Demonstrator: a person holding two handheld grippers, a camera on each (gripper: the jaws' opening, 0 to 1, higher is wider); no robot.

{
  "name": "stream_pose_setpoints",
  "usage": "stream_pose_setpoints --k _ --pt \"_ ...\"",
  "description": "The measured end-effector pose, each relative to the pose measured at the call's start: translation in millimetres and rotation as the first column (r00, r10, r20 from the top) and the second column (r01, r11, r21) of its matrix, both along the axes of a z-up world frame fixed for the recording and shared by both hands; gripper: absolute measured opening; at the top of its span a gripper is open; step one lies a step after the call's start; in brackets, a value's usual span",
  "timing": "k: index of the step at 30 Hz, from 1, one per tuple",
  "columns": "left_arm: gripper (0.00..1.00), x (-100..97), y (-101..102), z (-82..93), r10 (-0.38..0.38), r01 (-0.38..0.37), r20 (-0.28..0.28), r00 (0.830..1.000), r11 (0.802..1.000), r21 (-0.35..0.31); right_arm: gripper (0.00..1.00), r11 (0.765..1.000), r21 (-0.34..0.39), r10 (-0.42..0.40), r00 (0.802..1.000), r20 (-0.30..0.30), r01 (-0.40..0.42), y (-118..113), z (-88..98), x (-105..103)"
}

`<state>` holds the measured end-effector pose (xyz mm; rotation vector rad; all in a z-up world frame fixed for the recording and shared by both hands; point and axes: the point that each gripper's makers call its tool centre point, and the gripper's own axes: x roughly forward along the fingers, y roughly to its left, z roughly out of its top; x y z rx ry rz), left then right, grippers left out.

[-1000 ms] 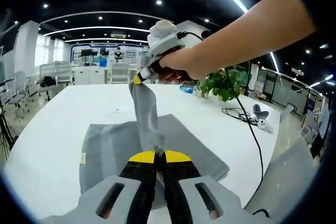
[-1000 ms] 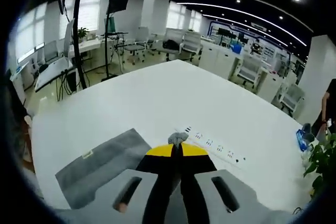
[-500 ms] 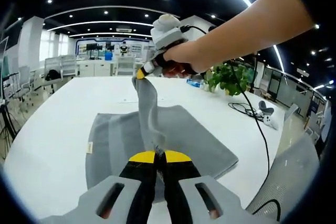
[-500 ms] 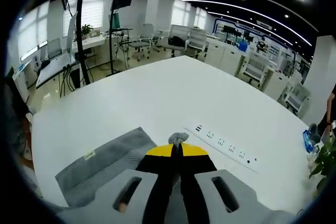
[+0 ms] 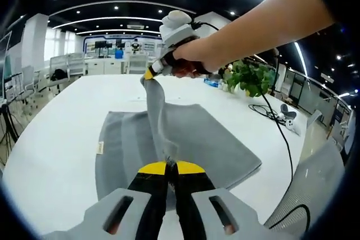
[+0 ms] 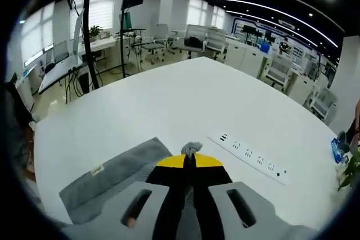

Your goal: Fold the towel on the table until its edges align and the towel forms a compact rectangular stack.

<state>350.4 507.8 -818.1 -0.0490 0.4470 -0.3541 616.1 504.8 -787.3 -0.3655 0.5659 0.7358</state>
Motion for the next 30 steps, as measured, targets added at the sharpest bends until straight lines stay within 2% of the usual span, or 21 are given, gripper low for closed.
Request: stream_pose_setpoints --k 13,21,30 --pt "0.03 -1.7 13 -20.9 0.019 -0.019 -0.044 0.999 1.0 0.004 0.01 1.0 0.018 0.017 0.999 -0.027 -0.016 19 -25.8 8" --pt "0.03 -3.6 23 -39.5 0.035 -0.036 -0.082 0.996 0.999 -0.001 0.01 0.999 0.02 0.033 0.999 -0.039 -0.033 33 -39.3 6" --pt "0.03 -8.2 32 -52.1 0.058 -0.06 -0.118 0.991 0.998 -0.008 0.01 0.999 0.016 0.042 0.998 -0.043 -0.041 42 -55.2 3"
